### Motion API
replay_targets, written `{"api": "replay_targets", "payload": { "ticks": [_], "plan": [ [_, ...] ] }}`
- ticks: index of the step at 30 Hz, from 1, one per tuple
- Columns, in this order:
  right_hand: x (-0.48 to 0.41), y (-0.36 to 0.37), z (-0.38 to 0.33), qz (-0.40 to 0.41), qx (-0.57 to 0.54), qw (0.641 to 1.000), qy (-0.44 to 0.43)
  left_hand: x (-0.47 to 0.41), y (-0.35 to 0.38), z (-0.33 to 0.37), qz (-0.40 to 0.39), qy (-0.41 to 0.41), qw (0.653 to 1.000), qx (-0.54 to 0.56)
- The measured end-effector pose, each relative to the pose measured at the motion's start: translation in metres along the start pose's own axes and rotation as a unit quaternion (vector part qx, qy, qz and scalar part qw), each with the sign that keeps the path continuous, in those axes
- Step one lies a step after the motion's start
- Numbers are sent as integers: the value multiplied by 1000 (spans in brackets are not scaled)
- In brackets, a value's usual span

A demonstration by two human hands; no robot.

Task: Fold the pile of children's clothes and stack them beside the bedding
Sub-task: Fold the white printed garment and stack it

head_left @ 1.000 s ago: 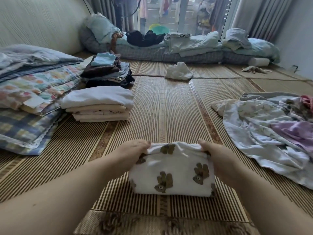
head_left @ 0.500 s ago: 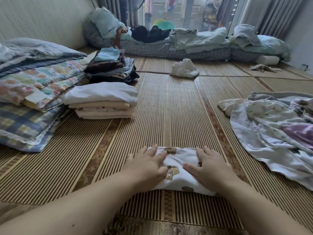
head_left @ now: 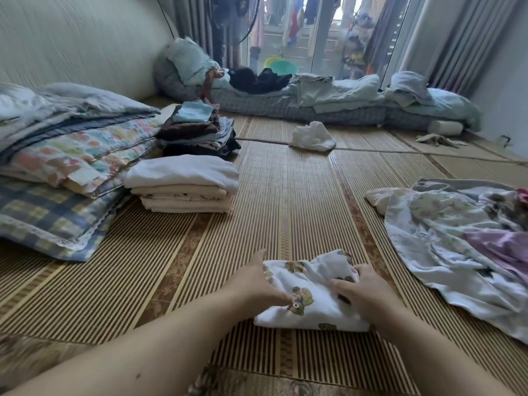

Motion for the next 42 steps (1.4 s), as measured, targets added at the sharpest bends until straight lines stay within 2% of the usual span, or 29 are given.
{"api": "replay_targets", "payload": {
  "ticks": [3,6,8,12,16,18,23,29,32,35,38,40,42],
  "plan": [
    [2,-4,4,-9,-70,997,-16,5,6,2,-48,5,991,125],
    [9,-5,3,-80,-126,987,-53,6,6,5,-82,35,983,162],
    [13,-6,2,-92,-118,987,-52,8,5,9,-95,44,979,177],
    [13,-7,-21,-54,-176,980,-76,8,-19,18,-56,87,966,237],
    [0,-8,-95,-65,-231,959,-153,-7,-94,32,5,153,959,239],
    [-16,0,-140,-64,-209,955,-198,-17,-135,34,42,171,955,237],
    [-83,56,-239,-48,-103,956,-272,-58,-227,12,212,177,957,89],
    [-169,142,-305,-69,-37,952,-297,-132,-292,-51,298,98,949,-19],
    [-200,175,-313,-79,24,954,-288,-156,-301,-77,294,44,948,-112],
    [-217,195,-303,-98,72,958,-262,-173,-298,-91,238,-19,946,-221],
    [-226,198,-284,-99,173,955,-220,-179,-292,-92,188,-96,945,-249],
    [-224,192,-276,-102,187,953,-217,-175,-290,-86,190,-101,940,-265],
    [-214,183,-271,-82,185,948,-247,-167,-285,-80,222,-67,931,-283]
  ]
}}
Point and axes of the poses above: each hand's wrist, its own x-axis away from the middle knuckle, its own y-axis out of the palm, z = x × y, the point moved 2 cm from there along -x, towards the middle knuckle, and after that the axes turned 3 degrees about -x, right-handed, at the moved point
